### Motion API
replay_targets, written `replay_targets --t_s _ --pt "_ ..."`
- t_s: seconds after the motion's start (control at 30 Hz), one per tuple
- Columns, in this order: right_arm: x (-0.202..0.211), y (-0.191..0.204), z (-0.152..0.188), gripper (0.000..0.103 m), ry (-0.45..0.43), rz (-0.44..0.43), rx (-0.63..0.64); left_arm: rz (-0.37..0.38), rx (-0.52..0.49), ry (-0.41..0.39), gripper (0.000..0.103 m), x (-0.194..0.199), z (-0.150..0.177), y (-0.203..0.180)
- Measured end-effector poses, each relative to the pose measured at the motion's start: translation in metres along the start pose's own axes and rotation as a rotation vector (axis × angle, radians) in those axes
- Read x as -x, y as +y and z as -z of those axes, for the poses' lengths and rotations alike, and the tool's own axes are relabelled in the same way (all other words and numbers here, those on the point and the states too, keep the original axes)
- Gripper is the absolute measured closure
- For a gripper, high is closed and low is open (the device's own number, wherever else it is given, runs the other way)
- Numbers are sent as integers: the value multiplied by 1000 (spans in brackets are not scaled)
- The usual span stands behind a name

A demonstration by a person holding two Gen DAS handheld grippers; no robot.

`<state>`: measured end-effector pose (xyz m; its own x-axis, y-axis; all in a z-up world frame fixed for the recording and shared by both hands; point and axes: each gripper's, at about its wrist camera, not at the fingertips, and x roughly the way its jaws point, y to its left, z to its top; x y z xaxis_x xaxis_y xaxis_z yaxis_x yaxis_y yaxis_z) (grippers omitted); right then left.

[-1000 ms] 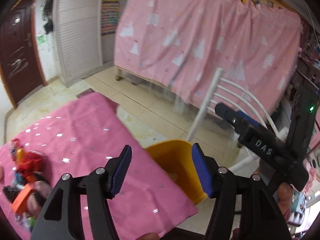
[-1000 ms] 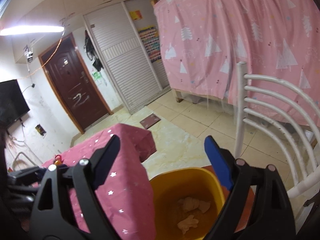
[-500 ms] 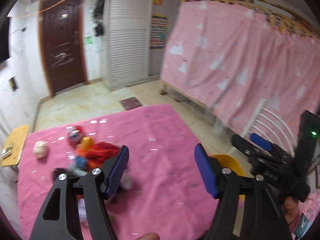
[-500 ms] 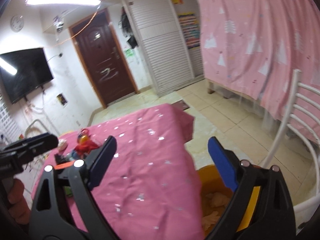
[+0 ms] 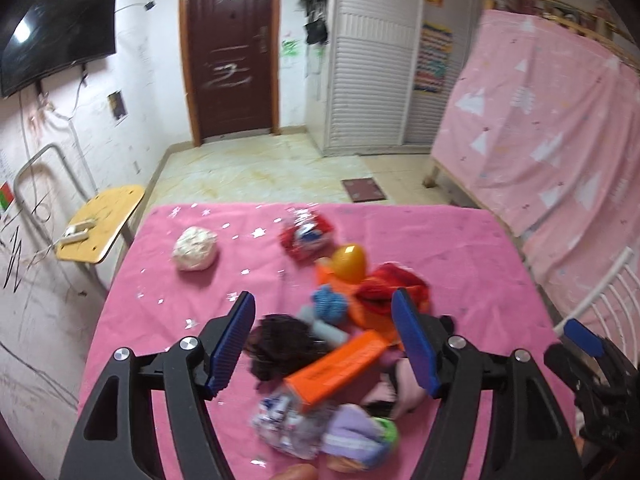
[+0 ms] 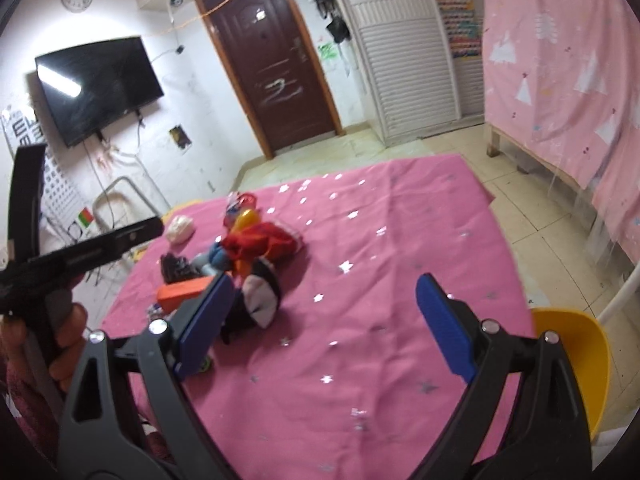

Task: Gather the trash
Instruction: 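Move both open tools back over the pink table, then grasp the black plastic bag with the left tool while the right tool grasps the black-and-pink sock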

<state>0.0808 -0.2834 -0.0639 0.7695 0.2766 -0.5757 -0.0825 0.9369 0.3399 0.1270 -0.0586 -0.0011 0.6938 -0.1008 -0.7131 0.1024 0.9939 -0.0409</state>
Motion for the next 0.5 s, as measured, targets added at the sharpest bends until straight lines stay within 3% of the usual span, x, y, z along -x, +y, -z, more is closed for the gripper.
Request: replay_targets --t_s 0.2,0.43,0.5 --pt "-22 19 9 14 61 -60 -1 -81 34 32 40 -25 5 24" --pt "-58 44 8 14 146 -106 8 -39 98 109 40 -55 11 48" --pt "-69 51 8 14 170 -114 10 -29 112 118 53 -60 13 52"
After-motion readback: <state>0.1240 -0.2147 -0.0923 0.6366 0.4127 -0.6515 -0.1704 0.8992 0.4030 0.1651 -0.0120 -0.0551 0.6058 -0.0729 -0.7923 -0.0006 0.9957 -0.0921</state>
